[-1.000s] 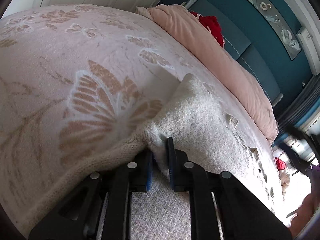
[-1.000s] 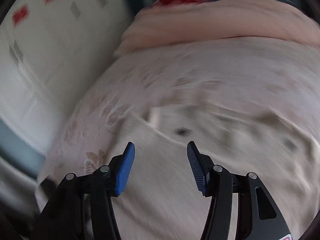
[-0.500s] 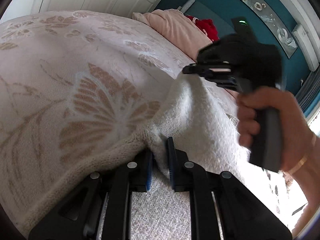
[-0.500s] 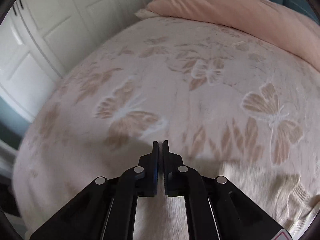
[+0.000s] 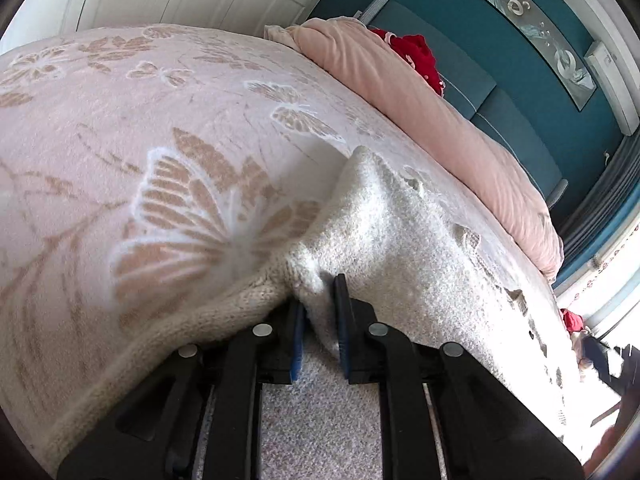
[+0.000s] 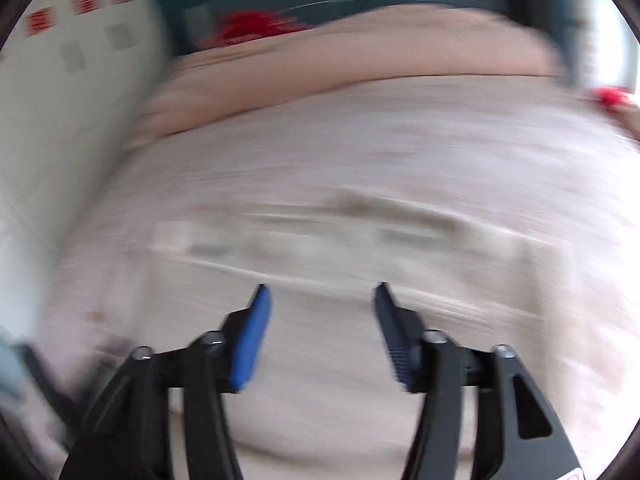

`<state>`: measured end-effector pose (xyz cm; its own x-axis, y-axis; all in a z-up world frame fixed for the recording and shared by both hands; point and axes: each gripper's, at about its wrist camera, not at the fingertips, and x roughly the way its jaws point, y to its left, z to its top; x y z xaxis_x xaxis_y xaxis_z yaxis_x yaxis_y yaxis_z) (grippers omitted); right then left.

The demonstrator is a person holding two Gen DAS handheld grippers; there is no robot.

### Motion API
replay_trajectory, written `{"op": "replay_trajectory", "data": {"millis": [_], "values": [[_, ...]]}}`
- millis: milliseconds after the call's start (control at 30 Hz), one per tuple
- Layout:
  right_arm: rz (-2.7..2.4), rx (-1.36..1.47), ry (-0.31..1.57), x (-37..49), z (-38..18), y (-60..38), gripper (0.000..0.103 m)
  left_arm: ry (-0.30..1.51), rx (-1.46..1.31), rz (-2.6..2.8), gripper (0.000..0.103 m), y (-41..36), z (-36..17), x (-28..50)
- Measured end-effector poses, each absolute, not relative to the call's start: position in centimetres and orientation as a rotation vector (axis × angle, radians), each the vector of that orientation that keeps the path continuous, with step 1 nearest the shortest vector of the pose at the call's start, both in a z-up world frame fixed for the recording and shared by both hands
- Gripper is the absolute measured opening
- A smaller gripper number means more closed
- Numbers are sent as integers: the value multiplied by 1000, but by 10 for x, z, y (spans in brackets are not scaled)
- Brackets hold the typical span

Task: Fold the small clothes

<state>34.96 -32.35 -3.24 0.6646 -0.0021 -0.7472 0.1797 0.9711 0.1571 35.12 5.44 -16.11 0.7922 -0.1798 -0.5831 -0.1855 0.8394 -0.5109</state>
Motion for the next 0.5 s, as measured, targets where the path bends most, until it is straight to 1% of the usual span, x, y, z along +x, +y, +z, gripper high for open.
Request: {"op": "replay_trajectory", "data": {"millis": [33,133,167,200,233,367,400,433,500], "values": [[-182,255,873,334,-41,-358,63,669,-578,6,13,53,-161,351],[-190,363,961,324,-70,-402,63,678,-569,13,14,52,-161,353],[-168,376,966,323,-76,-407,60,680,-567,15,14,52,-161,353],[-120,391,972,325,-81,-408,23,682,-565,17,13,52,-161,353],[-111,390,988,328,-84,-404,6,684,-566,17,14,52,-161,353],[-160,404,801,313,-44,-412,5,692,-553,27,15,51,-161,355],[-197,398,786,309,-45,-420,5,694,-546,31,15,51,-162,356],[-233,384,802,310,-52,-427,5,695,-539,33,16,50,-162,356],[-246,374,959,321,-99,-436,5,699,-531,38,16,49,-163,358]]}}
